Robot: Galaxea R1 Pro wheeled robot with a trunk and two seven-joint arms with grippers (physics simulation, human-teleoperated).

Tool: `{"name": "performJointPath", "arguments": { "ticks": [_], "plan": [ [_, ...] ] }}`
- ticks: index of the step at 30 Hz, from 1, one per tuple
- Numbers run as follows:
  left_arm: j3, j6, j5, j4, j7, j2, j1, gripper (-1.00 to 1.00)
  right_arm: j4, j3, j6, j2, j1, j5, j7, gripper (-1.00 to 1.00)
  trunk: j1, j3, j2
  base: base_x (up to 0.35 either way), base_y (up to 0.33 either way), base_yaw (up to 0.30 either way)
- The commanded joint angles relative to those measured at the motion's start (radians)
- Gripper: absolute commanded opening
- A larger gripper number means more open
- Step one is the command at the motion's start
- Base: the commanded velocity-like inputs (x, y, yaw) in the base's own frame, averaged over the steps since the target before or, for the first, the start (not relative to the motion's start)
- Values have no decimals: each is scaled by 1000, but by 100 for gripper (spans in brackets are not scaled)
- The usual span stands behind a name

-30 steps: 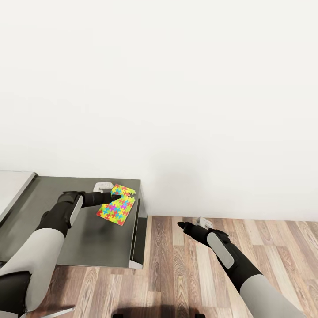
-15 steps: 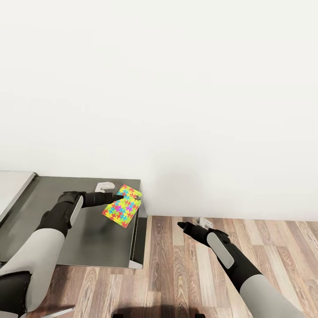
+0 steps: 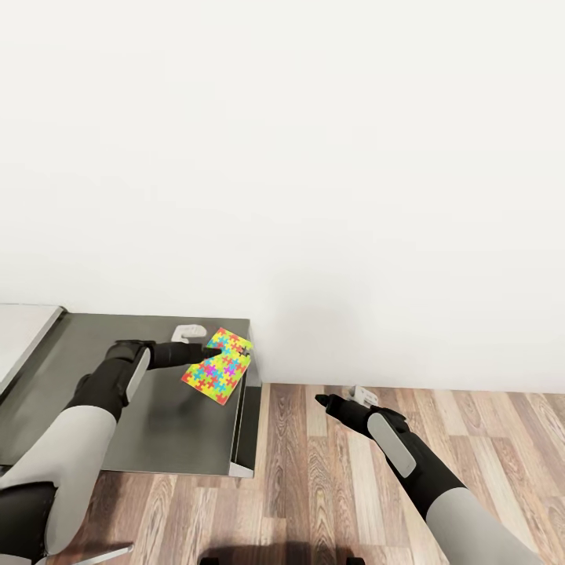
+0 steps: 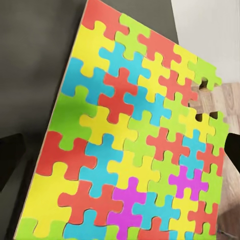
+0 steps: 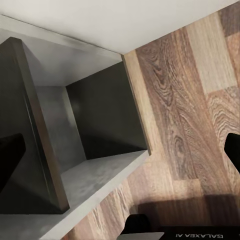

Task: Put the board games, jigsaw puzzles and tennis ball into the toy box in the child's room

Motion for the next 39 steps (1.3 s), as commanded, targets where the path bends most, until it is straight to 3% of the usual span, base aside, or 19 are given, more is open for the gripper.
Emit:
{"name": "performJointPath", "arguments": {
  "ticks": [1, 39],
  "plan": [
    [2, 6, -7, -1, -8, -1, -1, 100, -2, 5, 1, -1, -1, -10, -10, 100, 1, -2, -2, 0, 0, 0],
    [-10, 4, -2, 1, -30, 0, -1, 100, -2, 7, 1, -1, -1, -10, -10, 100, 1, -2, -2, 0, 0, 0]
  ]
}}
